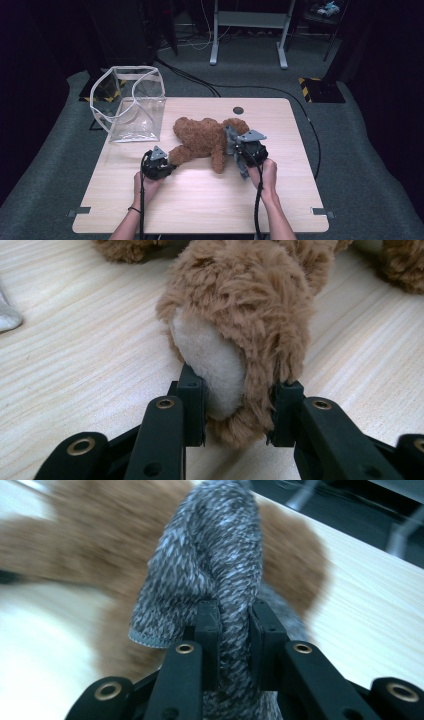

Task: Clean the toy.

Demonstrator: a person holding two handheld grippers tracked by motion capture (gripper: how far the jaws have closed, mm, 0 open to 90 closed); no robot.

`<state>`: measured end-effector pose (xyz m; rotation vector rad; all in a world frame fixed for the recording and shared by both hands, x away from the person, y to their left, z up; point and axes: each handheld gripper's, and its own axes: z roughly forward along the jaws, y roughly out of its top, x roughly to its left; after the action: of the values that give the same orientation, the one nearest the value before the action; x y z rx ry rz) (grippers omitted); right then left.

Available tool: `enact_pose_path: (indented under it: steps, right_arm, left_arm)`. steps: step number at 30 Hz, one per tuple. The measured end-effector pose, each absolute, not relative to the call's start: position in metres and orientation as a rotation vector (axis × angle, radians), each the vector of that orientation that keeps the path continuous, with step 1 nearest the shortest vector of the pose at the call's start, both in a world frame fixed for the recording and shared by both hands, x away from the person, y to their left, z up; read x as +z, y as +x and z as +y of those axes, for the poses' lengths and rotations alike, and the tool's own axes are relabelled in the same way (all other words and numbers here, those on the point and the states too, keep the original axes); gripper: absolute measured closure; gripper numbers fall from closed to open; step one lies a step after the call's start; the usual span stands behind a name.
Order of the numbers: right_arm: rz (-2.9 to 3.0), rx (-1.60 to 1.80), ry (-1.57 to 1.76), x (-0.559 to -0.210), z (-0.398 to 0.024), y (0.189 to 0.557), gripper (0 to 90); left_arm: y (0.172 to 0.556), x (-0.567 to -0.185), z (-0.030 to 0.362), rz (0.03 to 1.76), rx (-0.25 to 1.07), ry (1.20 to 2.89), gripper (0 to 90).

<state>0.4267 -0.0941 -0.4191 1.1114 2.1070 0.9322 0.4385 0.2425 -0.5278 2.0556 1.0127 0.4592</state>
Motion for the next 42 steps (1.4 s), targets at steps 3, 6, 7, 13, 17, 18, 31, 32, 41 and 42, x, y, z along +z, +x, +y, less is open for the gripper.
enact_pose_path:
  steps: [3,6,7,13,17,18,31,32,41,42]
  right_arm:
    - [2.168,0.992,1.048,-0.415,-0.071,0.425,77.7]
    - [2.255,0.99,0.969,-0.417,-0.044,0.425,77.5]
    - [2.275,0.991,0.962,-0.42,-0.035,0.424,77.5]
    - [2.409,0.929,0.841,-0.444,0.008,0.43,77.1]
    - [2.437,0.871,0.874,-0.461,0.017,0.436,77.3]
    - [2.434,0.868,0.887,-0.462,0.016,0.437,77.4]
    - [2.262,0.909,1.117,-0.449,-0.06,0.437,77.6]
    - [2.242,0.906,1.155,-0.447,-0.067,0.436,77.6]
    - [2.171,0.974,1.173,-0.433,-0.102,0.437,77.5]
    - [2.197,0.983,1.166,-0.435,-0.096,0.437,77.5]
  left_arm:
    - [0.438,-0.528,0.243,1.012,0.46,2.057,66.8]
    - [0.439,-0.528,0.243,1.012,0.46,2.058,66.8]
    - [0.438,-0.528,0.243,1.012,0.46,2.057,66.8]
    - [0.439,-0.528,0.243,1.013,0.457,2.056,66.9]
    - [0.439,-0.528,0.243,1.014,0.457,2.056,66.9]
    - [0.439,-0.528,0.243,1.014,0.458,2.056,66.9]
    - [0.439,-0.528,0.243,1.017,0.459,2.053,67.0]
    - [0.439,-0.528,0.243,1.018,0.459,2.053,67.0]
    - [0.439,-0.528,0.243,1.018,0.46,2.054,67.0]
    - [0.439,-0.528,0.243,1.017,0.46,2.054,67.0]
